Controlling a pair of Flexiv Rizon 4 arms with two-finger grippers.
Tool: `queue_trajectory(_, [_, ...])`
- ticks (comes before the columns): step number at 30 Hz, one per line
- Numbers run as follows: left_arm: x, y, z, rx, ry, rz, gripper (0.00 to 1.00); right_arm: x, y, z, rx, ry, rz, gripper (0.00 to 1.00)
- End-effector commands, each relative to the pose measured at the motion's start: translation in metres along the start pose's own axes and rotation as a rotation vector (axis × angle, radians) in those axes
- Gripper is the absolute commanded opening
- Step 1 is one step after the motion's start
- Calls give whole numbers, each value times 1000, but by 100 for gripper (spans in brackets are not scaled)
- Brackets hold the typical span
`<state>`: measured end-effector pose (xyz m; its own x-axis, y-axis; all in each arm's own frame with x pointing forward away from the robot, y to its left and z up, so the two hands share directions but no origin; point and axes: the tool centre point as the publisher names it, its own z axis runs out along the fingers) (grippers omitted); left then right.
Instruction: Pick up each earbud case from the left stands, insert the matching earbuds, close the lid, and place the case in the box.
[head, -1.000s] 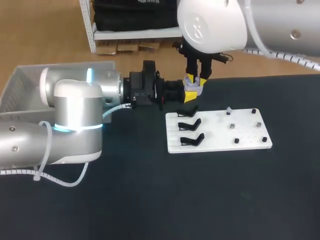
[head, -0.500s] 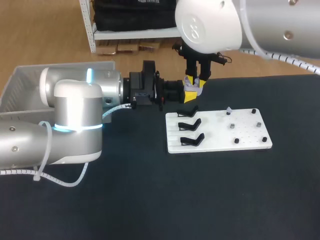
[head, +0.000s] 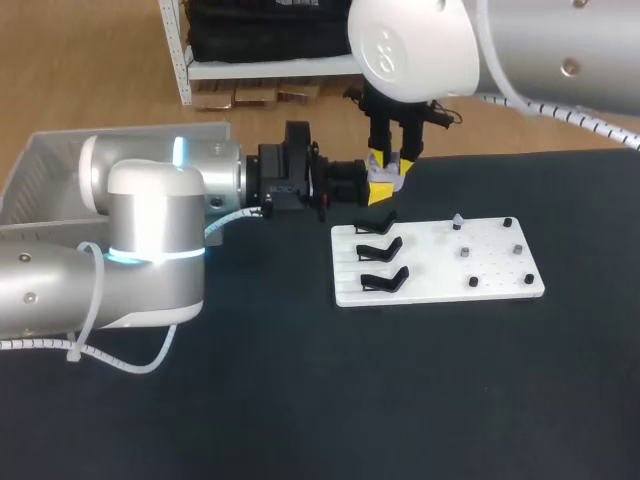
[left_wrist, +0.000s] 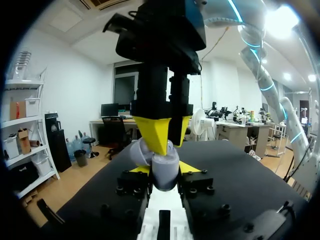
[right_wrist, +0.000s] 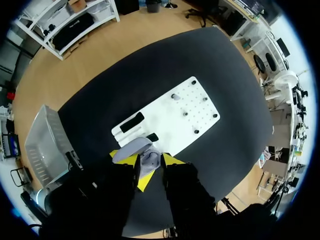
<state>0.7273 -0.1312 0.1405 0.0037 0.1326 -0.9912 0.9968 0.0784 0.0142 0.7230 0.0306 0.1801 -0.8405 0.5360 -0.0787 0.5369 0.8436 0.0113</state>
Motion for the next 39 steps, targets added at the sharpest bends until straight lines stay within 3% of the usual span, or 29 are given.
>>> queue_trajectory(1, [1,-2,1,-5,-8,5,0,2,-4,-5,-5,-9,4,29])
queue_trajectory(7, [1,-2,1,-5,-8,5,0,5,-31,-20,-63,-52,3,36])
queue_trajectory(9, [1,-2,1,-5,-8,5,0,8,-39,-23,-113,-89,-40,47])
queue_trajectory(10, [1,-2,1,-5,-8,5,0,10,-43,-25,-134,-100,-72,61])
queue_trajectory(11, [1,-2,1,-5,-8,5,0,12,-46,-26,-140,-133,-106,90])
queue_trajectory(12, [1,-2,1,-5,-8,5,0,14,-49,-27,-153,-139,-133,100])
queue_trajectory(15, [1,-2,1,-5,-8,5,0,19,-57,-30,-192,-209,-201,100])
queue_trajectory(32, [1,-2,1,-5,-8,5,0,19,-57,-30,-192,-209,-201,100])
queue_trajectory(39, [1,-2,1,-5,-8,5,0,-17,-94,-18,-201,-321,-203,100])
